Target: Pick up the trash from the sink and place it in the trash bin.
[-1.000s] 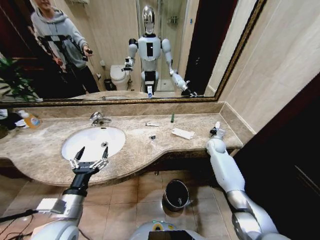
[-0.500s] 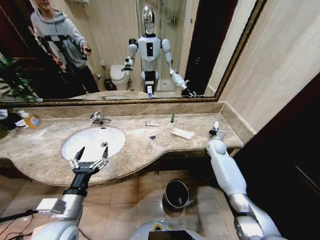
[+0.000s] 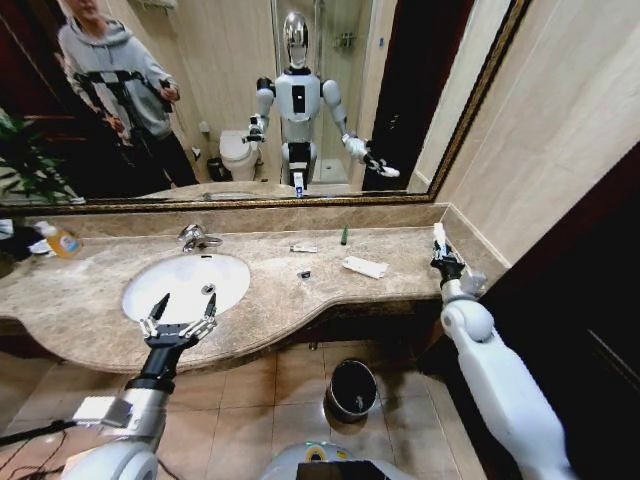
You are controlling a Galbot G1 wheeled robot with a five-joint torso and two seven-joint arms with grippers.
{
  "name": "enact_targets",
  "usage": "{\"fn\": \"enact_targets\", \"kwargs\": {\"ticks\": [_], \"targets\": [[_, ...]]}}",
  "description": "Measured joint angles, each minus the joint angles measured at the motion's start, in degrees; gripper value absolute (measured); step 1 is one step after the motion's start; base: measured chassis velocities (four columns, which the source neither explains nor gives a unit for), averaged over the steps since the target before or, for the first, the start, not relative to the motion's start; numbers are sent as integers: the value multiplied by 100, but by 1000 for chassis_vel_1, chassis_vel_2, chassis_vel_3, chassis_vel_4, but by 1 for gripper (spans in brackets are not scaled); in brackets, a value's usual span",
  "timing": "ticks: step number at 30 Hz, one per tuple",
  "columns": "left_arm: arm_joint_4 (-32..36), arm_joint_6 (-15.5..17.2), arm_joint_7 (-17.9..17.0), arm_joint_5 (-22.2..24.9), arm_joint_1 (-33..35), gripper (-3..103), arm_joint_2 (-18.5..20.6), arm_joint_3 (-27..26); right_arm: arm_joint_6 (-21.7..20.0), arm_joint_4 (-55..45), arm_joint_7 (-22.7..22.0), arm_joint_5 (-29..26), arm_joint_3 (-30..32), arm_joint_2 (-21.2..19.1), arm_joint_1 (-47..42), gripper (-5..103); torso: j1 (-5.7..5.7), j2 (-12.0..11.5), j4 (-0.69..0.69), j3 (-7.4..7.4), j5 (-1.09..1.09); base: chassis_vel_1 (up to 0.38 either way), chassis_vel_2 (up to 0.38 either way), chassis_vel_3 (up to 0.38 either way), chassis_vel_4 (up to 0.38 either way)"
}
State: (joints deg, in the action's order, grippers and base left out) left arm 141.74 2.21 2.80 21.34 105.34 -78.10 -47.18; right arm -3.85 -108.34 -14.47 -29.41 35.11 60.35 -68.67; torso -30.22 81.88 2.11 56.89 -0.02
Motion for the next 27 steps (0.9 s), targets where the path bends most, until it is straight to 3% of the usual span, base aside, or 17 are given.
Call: {"fn": "enact_targets", "kwargs": {"ticks": [5,10,14,27], "targets": [[0,0,0,0,1,100,1,0,598,-172,176,573,139,207,-734,22,1,0,-2,0,2,0,0,0,0],[0,0,0,0,0,100,1,1,1006,-296,194,866,114,502,-1403,22,-1,0,1,0,2,0,0,0,0],[0,0,0,0,0,100,0,0,1598,-209,220,1061,198,801,-2039,22,0,0,-1,0,1,0,0,0,0],[0,0,0,0,0,100,0,0,2985,663,542,1497,141,980,-3176,22,0,0,0,0,2,0,0,0,0]]}}
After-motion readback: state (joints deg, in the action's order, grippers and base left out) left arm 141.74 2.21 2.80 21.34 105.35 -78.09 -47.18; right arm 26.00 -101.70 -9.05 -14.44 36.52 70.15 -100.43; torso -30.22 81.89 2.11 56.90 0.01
